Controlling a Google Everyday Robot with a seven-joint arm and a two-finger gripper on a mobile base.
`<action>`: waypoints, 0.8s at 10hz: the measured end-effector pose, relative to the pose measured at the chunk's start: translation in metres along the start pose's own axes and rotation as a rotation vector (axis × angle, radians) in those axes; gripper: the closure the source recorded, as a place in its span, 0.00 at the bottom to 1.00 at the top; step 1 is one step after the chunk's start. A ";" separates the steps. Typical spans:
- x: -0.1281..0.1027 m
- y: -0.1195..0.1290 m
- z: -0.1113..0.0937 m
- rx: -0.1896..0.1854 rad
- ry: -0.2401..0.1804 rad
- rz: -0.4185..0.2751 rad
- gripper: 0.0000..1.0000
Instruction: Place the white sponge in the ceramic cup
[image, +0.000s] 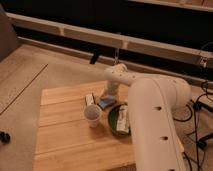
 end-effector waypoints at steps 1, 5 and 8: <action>-0.001 -0.001 0.000 0.001 0.000 -0.010 0.53; -0.008 -0.011 -0.003 0.026 -0.020 -0.031 0.93; -0.023 -0.024 -0.025 0.051 -0.069 -0.019 1.00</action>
